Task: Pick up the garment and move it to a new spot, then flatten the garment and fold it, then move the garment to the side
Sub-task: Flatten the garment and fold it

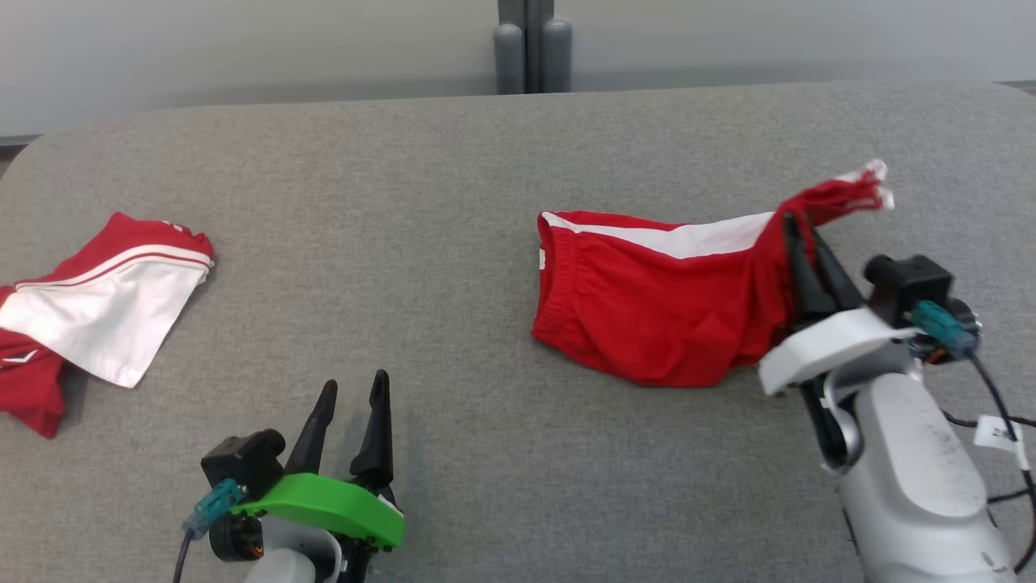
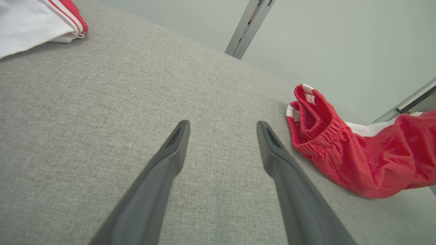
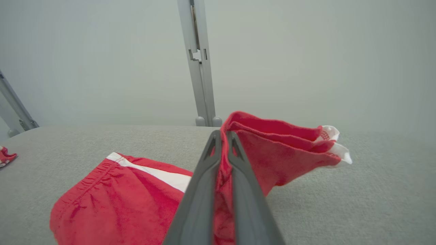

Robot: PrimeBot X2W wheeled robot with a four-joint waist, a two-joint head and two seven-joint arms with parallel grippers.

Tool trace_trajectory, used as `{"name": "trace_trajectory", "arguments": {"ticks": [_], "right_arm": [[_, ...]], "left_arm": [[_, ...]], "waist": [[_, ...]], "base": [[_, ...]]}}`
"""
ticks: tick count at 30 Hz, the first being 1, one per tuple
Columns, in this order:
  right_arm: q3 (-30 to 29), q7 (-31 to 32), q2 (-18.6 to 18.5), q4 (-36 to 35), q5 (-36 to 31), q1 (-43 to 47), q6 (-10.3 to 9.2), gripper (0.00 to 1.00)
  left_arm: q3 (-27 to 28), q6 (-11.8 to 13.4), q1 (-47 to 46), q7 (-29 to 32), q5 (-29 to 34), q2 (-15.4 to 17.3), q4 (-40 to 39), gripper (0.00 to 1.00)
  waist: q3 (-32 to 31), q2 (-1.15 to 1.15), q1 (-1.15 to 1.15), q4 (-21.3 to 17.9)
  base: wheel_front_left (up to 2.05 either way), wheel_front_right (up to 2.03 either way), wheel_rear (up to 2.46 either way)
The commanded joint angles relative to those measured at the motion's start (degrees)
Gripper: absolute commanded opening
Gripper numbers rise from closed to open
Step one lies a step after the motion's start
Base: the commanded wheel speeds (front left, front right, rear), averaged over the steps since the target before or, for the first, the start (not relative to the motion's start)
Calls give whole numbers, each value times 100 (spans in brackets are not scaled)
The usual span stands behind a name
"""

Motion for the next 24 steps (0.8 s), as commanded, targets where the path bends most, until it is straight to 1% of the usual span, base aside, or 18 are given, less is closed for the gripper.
{"name": "trace_trajectory", "arguments": {"ticks": [1,3,6,7,8,9,10,13,16,18,20,24], "right_arm": [[309,-14,-2,-37,34,-89,-7,0],[887,-13,-8,-1,310,-233,-8,0],[1834,-13,-9,339,574,-342,-8,0],[2090,-13,-11,391,712,-366,-8,2],[2374,-13,-14,447,845,-384,-8,43],[2636,-14,-14,488,1005,-379,-8,89],[2818,-14,-14,493,1122,-363,-8,100],[3150,-13,-18,428,1358,-228,-8,100],[3153,-14,-18,360,1316,-124,-8,100],[2985,-13,-17,298,1190,-48,-8,100],[2689,-13,-16,240,1005,41,-8,100],[1799,-13,-15,95,458,285,-8,100]], "left_arm": [[-22,16,72,0,33,-16,20,100],[-27,16,67,0,34,-13,51,100],[-53,16,57,0,67,-24,99,100],[-67,16,51,0,92,-27,106,100],[-57,16,49,0,114,-28,119,100],[-43,16,51,0,129,-31,128,100],[-25,16,49,0,156,-34,134,100],[76,16,72,0,277,-40,143,100],[216,16,114,0,451,-38,134,100],[313,16,122,0,626,-35,128,100],[423,16,129,0,785,-31,107,100],[616,16,151,0,1239,-24,23,100]], "waist": [[5,0,0,112],[6,0,0,207],[5,0,0,352],[8,0,0,391],[11,0,0,422],[18,0,0,440],[22,0,0,446],[22,0,0,398],[1,0,0,268],[-10,0,0,158],[-19,0,0,41],[-59,0,0,-161]], "base": [[0,0,0],[0,0,0],[0,0,0],[0,0,0],[0,0,0],[0,0,0],[0,0,0],[0,0,0],[0,0,0],[0,0,0],[0,0,0],[0,0,0]]}}
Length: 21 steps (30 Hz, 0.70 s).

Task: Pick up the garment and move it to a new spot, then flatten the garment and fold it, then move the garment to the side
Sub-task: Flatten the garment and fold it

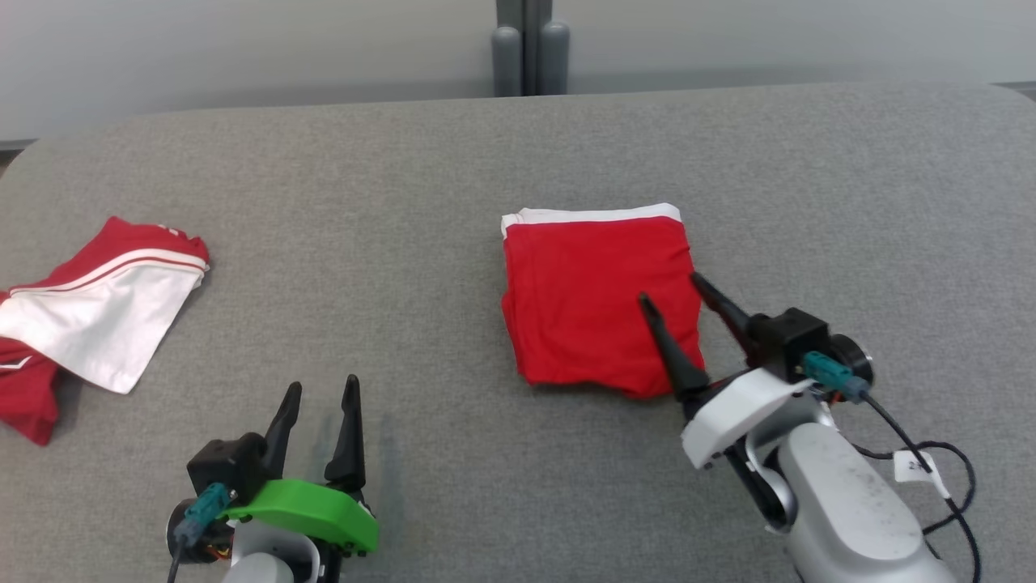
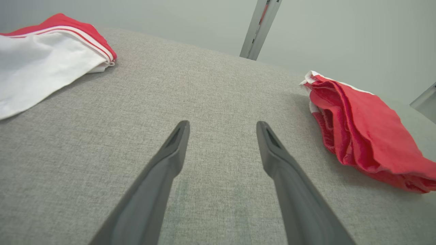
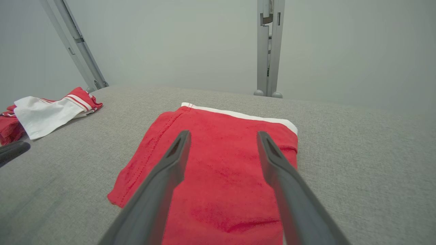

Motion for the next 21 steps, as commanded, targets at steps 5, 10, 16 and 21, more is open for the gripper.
{"name": "trace_trajectory", "arguments": {"ticks": [5,10,16,21], "right_arm": [[-1016,-12,-25,-313,-522,484,-7,100],[-1488,-12,-23,-392,-891,918,-8,100],[-1702,-12,-30,-316,-920,1389,-8,100],[-1785,-12,-29,-254,-808,1686,-8,100]], "left_arm": [[360,16,213,-1,593,13,-258,100],[591,16,386,-1,1050,-2,-391,100],[750,16,666,-1,1397,-22,-452,100],[773,62,913,-1,1471,-29,-562,100]], "waist": [[-96,0,0,-301],[-193,0,0,-413],[-356,0,0,-456],[-479,0,0,-476]], "base": [[0,0,0],[0,0,0],[0,0,0],[0,0,0]]}}
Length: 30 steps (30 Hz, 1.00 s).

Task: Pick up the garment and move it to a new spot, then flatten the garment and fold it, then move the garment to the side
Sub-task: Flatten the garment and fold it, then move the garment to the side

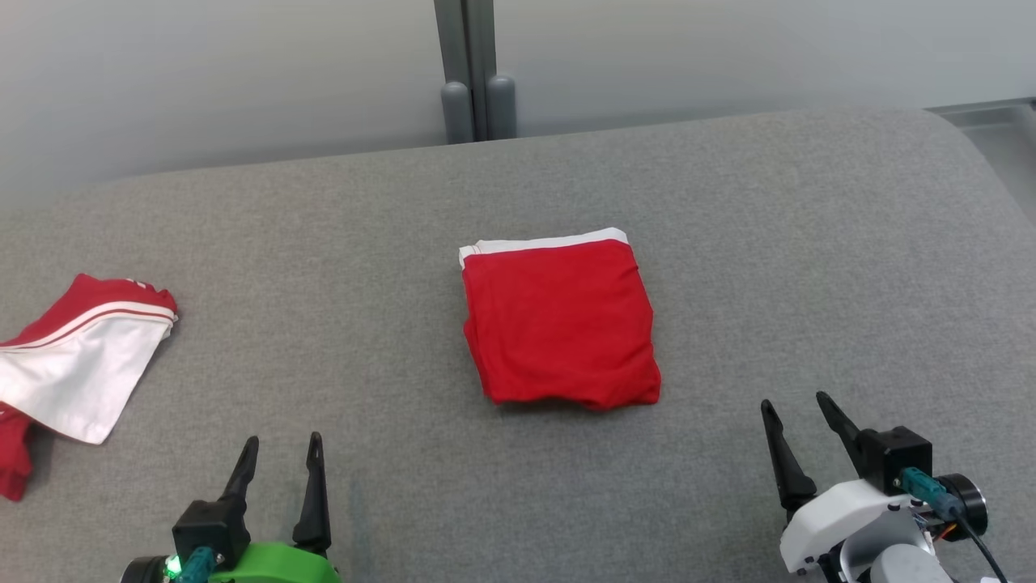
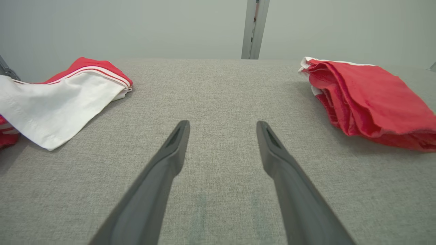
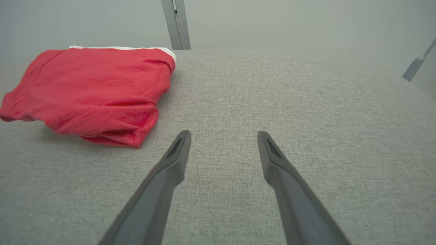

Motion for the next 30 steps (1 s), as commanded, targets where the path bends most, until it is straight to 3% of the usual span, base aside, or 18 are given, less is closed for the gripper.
{"name": "trace_trajectory", "arguments": {"ticks": [1,12,22,30], "right_arm": [[-7,-12,-21,7,36,81,-8,100],[79,-12,-20,-48,-22,-268,-8,100],[544,-12,-21,196,-43,-1545,-8,100],[749,-12,-27,1228,-119,-2494,-8,100]], "left_arm": [[-28,46,118,0,8,0,-46,100],[-190,102,-69,0,-33,2,-179,100],[-348,15,-675,1,-170,2,-283,100],[-554,-25,-1068,1,-362,4,-230,100]], "waist": [[-46,0,0,-14],[256,0,0,123],[1148,0,0,486],[1621,0,0,802]], "base": [[0,0,0],[0,0,0],[0,0,0],[0,0,0]]}}
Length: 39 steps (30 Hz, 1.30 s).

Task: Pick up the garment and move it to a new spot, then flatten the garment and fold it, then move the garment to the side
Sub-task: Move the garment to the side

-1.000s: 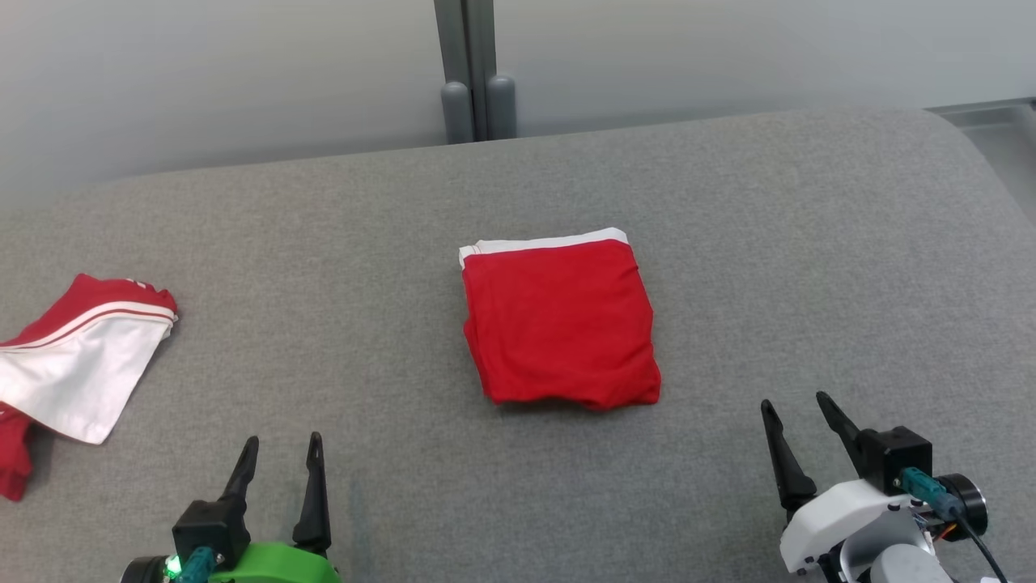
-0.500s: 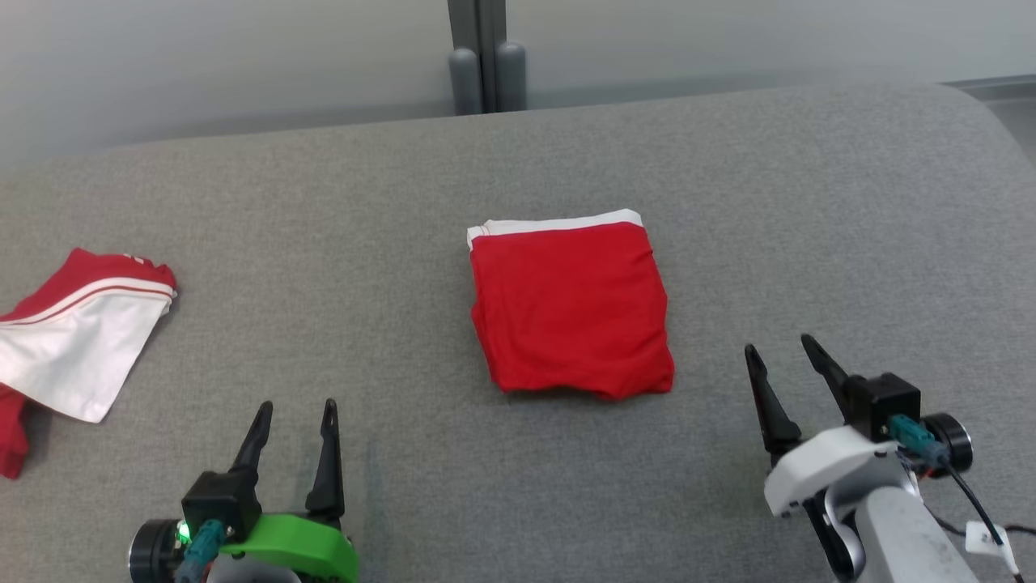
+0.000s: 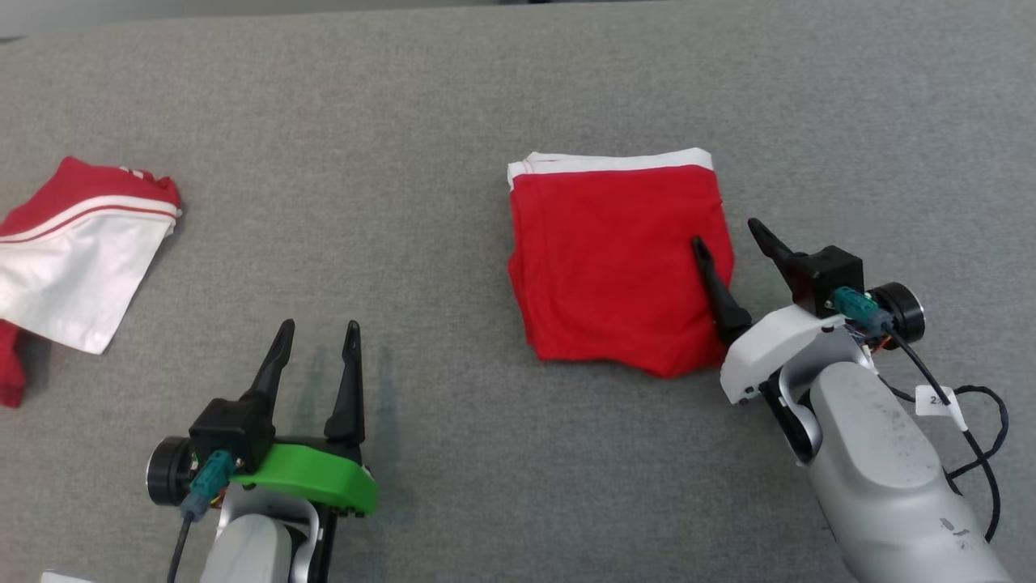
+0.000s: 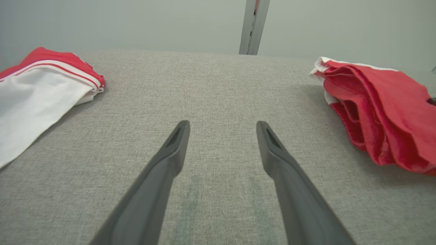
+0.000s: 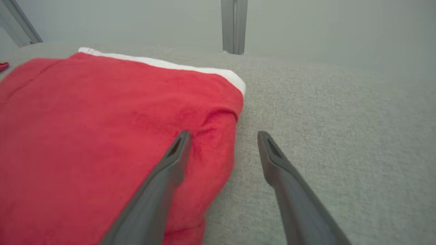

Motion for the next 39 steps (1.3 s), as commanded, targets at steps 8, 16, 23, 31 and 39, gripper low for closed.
{"name": "trace_trajectory", "arguments": {"ticks": [8,16,23,31,39], "right_arm": [[-112,15,-27,841,203,-73,-8,0],[-245,8,-38,368,401,375,-10,0],[-3,-7,-31,77,653,627,-10,0],[219,-8,-24,-113,886,865,-8,0],[213,-8,-23,-202,648,851,-8,0]], "left_arm": [[-146,-28,-101,1,-35,11,92,100],[-129,-25,182,1,140,14,-18,100],[-454,-26,176,1,175,112,-222,100],[-826,-26,261,1,138,287,-273,100],[-1008,-26,332,1,86,418,-210,100]], "waist": [[185,0,0,282],[-204,0,0,-652],[-291,0,0,-1935],[-272,0,0,-2982],[-127,0,0,-3329]], "base": [[0,0,0],[0,0,0],[0,0,0],[0,0,0],[0,0,0]]}}
